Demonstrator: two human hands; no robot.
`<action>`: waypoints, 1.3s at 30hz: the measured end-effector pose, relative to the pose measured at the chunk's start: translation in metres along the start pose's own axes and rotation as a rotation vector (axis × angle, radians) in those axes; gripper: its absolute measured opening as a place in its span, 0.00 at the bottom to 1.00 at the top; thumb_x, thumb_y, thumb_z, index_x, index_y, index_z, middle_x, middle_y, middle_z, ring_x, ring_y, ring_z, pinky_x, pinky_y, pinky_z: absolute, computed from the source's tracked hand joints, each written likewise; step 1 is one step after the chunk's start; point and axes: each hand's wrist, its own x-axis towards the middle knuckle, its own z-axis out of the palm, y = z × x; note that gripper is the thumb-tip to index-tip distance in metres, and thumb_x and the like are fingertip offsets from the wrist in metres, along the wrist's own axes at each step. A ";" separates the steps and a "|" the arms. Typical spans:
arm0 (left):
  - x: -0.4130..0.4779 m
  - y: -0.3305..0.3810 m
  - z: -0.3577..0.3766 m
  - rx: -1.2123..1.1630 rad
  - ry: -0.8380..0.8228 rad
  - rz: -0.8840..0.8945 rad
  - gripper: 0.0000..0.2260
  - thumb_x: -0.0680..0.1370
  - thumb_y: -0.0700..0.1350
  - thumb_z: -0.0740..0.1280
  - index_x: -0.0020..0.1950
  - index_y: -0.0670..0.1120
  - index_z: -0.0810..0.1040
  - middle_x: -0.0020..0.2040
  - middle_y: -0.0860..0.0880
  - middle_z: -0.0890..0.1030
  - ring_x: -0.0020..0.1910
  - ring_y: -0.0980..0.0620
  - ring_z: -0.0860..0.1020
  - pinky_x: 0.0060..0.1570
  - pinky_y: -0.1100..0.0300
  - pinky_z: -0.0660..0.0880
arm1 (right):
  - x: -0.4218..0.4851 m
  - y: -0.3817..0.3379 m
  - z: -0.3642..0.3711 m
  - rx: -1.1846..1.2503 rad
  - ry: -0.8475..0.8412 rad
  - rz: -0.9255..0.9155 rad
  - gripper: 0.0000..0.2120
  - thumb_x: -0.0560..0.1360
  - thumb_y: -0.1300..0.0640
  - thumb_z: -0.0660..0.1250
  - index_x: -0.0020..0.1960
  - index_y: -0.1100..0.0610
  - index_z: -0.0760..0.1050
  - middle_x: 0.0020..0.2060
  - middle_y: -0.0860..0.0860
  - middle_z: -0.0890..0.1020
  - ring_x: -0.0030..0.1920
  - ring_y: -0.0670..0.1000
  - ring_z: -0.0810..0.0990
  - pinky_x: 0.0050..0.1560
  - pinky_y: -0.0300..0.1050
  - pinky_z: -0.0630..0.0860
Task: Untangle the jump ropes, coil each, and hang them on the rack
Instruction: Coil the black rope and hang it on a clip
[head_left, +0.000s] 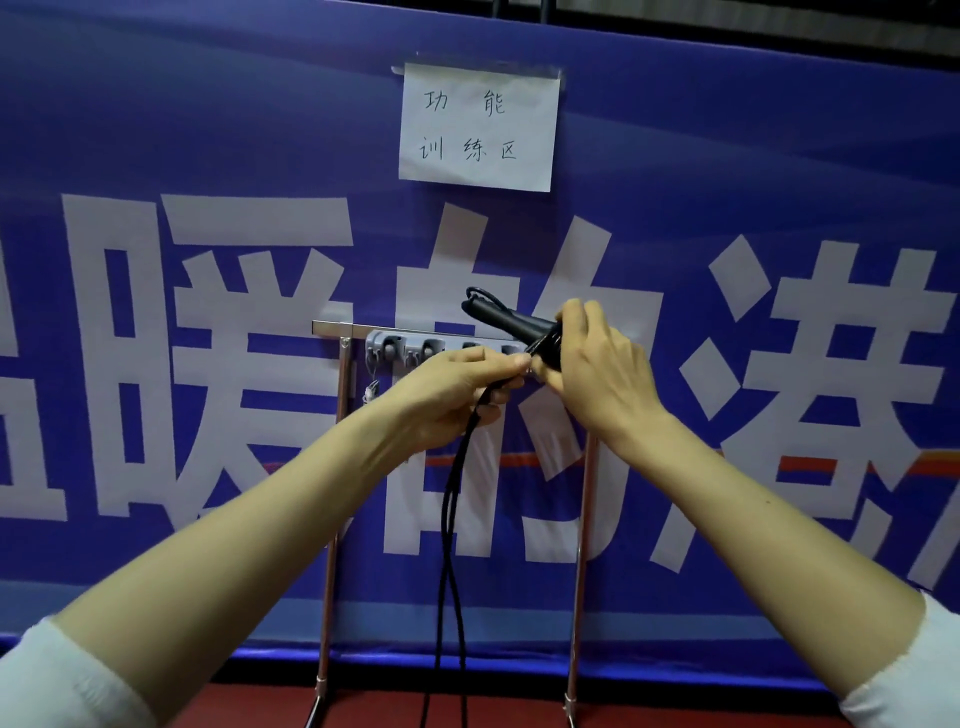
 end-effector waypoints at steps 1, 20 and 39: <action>-0.001 -0.001 0.002 0.013 0.009 0.031 0.11 0.75 0.45 0.69 0.53 0.41 0.75 0.35 0.50 0.76 0.30 0.58 0.69 0.28 0.68 0.64 | 0.001 -0.001 -0.003 0.039 -0.015 0.031 0.21 0.76 0.48 0.68 0.57 0.63 0.69 0.48 0.59 0.75 0.40 0.61 0.79 0.31 0.47 0.66; -0.005 -0.014 -0.009 0.311 0.048 0.468 0.13 0.71 0.45 0.73 0.54 0.50 0.79 0.42 0.52 0.80 0.32 0.58 0.67 0.32 0.64 0.65 | -0.020 -0.012 -0.014 0.495 0.046 -0.072 0.24 0.70 0.58 0.76 0.60 0.65 0.69 0.53 0.59 0.78 0.46 0.59 0.82 0.36 0.43 0.80; 0.003 -0.002 -0.010 0.232 -0.064 0.108 0.13 0.70 0.53 0.70 0.45 0.44 0.81 0.29 0.51 0.73 0.25 0.57 0.62 0.27 0.65 0.57 | 0.002 -0.012 -0.013 0.710 -0.159 0.206 0.19 0.71 0.61 0.73 0.58 0.55 0.69 0.47 0.48 0.76 0.44 0.46 0.75 0.38 0.31 0.69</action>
